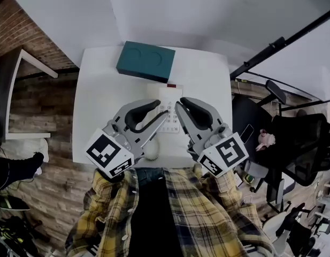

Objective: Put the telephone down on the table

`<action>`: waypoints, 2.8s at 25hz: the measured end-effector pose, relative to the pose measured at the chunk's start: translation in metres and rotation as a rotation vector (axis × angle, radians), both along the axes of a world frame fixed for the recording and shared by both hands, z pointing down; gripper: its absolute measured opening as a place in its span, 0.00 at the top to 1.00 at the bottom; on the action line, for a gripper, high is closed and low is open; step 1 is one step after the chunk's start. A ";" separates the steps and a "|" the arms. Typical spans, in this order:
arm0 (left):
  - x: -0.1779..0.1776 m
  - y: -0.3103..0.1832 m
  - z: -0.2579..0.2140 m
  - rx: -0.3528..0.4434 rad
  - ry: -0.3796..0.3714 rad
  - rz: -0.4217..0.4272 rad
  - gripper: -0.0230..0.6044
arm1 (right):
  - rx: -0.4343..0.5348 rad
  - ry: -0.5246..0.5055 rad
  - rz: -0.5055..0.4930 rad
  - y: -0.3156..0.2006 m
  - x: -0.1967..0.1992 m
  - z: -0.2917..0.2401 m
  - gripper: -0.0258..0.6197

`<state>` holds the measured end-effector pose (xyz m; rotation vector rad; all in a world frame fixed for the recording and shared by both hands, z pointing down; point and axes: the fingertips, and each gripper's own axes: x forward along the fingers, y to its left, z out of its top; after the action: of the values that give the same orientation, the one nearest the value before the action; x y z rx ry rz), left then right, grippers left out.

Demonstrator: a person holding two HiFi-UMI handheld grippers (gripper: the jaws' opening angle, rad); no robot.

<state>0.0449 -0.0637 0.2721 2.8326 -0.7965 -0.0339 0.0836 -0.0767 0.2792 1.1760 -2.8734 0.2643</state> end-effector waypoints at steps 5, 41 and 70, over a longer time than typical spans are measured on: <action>0.005 0.006 -0.009 0.032 0.004 0.015 0.84 | 0.049 0.019 -0.007 0.008 -0.002 -0.011 0.89; 0.018 0.010 -0.001 -0.021 0.038 0.097 0.94 | 0.032 0.003 -0.026 0.006 0.009 -0.013 0.92; 0.006 -0.003 0.005 -0.039 0.055 0.098 0.94 | -0.010 0.025 -0.036 -0.002 -0.006 0.001 0.92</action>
<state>0.0513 -0.0670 0.2773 2.8167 -0.6398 -0.0814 0.0778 -0.0788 0.2804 1.1162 -2.8650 0.2607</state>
